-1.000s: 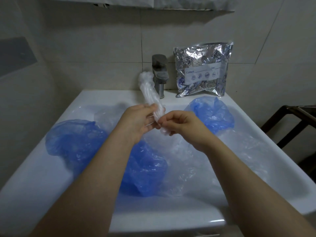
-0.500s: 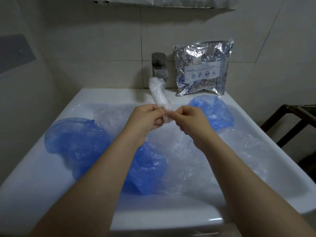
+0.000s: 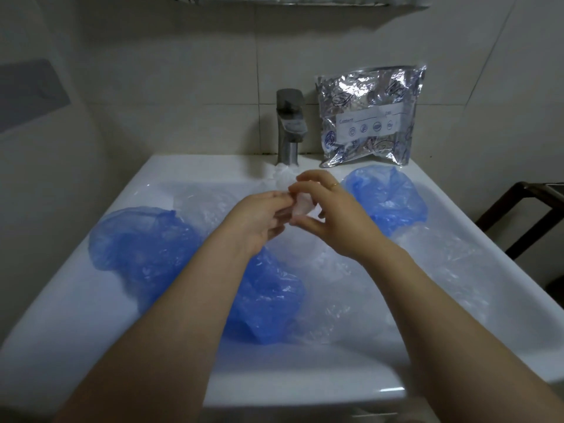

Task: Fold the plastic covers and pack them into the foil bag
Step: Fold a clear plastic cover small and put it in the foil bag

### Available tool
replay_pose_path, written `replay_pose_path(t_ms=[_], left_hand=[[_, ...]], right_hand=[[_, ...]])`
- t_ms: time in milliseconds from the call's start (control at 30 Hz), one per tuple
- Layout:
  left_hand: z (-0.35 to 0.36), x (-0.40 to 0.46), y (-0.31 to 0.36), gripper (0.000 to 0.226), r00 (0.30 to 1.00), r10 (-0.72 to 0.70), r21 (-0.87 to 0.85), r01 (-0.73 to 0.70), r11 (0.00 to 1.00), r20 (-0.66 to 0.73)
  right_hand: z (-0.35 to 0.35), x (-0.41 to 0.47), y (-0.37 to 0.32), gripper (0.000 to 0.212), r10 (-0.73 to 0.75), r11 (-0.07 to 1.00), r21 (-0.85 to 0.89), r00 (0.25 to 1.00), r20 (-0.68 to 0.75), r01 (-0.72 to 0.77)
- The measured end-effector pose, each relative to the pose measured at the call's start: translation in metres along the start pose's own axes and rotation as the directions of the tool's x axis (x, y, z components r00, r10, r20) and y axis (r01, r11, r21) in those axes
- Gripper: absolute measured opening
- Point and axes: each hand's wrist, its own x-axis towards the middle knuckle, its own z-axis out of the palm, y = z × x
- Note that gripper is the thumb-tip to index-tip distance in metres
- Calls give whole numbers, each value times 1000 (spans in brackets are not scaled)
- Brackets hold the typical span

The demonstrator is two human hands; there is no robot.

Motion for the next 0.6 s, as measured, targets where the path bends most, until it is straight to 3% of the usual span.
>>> replay_pose_path(t_ms=[67,200,400,500,600], left_hand=[[-1,2,0,16,999,-40,-70,40,997,-3],[1,3,-2,13,996,-81,-89,85,992,47],[5,0,1,17,997,-57,-265,69,962,52],[7,-1,0,15,997,44,-30,-46,998,-65],[8,-5,0,18,989,131,125,-122,985,-66]], right_hand=[[1,1,1,50,-21,995,-96,997,68,27],[0,3,2,29,-80,993,-92,993,-86,72],[-2,1,3,21,-101,993,-67,989,-109,94],[4,2,6,17,-73,990,-129,986,-147,54],[7,3,6,18,94,996,20,986,-136,-93]])
